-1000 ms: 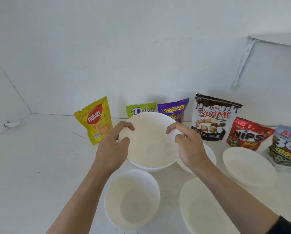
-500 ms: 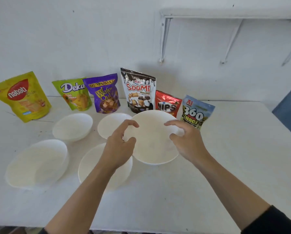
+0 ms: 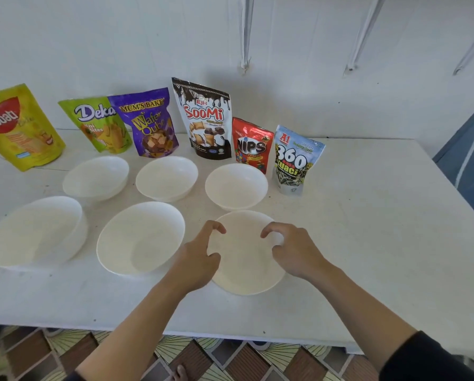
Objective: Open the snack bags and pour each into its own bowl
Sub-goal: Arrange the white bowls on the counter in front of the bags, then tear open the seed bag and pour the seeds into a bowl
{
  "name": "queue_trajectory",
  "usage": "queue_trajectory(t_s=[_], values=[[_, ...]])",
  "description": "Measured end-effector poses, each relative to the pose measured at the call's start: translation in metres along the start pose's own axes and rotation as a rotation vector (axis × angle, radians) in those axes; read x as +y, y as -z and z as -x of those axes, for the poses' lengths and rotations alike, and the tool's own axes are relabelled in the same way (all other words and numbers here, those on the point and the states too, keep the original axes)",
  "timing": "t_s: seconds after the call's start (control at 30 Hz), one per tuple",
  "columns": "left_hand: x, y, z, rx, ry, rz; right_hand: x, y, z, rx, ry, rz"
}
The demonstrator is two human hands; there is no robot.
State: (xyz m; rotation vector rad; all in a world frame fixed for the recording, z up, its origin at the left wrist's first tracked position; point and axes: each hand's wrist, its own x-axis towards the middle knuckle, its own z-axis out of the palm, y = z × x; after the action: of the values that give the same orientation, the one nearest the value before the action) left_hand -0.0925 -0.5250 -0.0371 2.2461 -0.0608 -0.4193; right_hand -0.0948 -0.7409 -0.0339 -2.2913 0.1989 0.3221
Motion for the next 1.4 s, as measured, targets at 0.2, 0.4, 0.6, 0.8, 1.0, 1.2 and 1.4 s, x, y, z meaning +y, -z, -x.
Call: queue_trajectory(t_s=[0.2, 0.4, 0.6, 0.8, 1.0, 1.2, 1.4], values=[[-0.001, -0.003, -0.001, 0.014, 0.023, 0.011, 0.002, -0.01, -0.002, 0.006, 0.051, 0.033], [0.006, 0.0, -0.002, -0.041, -0.03, -0.066, 0.0, -0.011, -0.001, -0.007, 0.081, 0.112], [0.006, 0.006, -0.007, -0.064, -0.032, -0.139, 0.004, -0.016, -0.002, 0.01, 0.094, 0.099], [0.022, 0.011, -0.014, 0.006, -0.14, -0.18, 0.0, -0.004, -0.012, 0.109, 0.187, -0.005], [0.083, 0.026, -0.064, 0.249, -0.312, -0.207, -0.022, 0.052, -0.043, 0.523, 0.312, -0.23], [0.147, 0.018, -0.144, 0.362, -0.592, -0.279, -0.022, 0.099, -0.097, 0.756, 0.271, -0.072], [0.169, -0.004, -0.21, 0.27, -0.672, -0.635, -0.011, 0.11, -0.135, 0.605, 0.155, -0.082]])
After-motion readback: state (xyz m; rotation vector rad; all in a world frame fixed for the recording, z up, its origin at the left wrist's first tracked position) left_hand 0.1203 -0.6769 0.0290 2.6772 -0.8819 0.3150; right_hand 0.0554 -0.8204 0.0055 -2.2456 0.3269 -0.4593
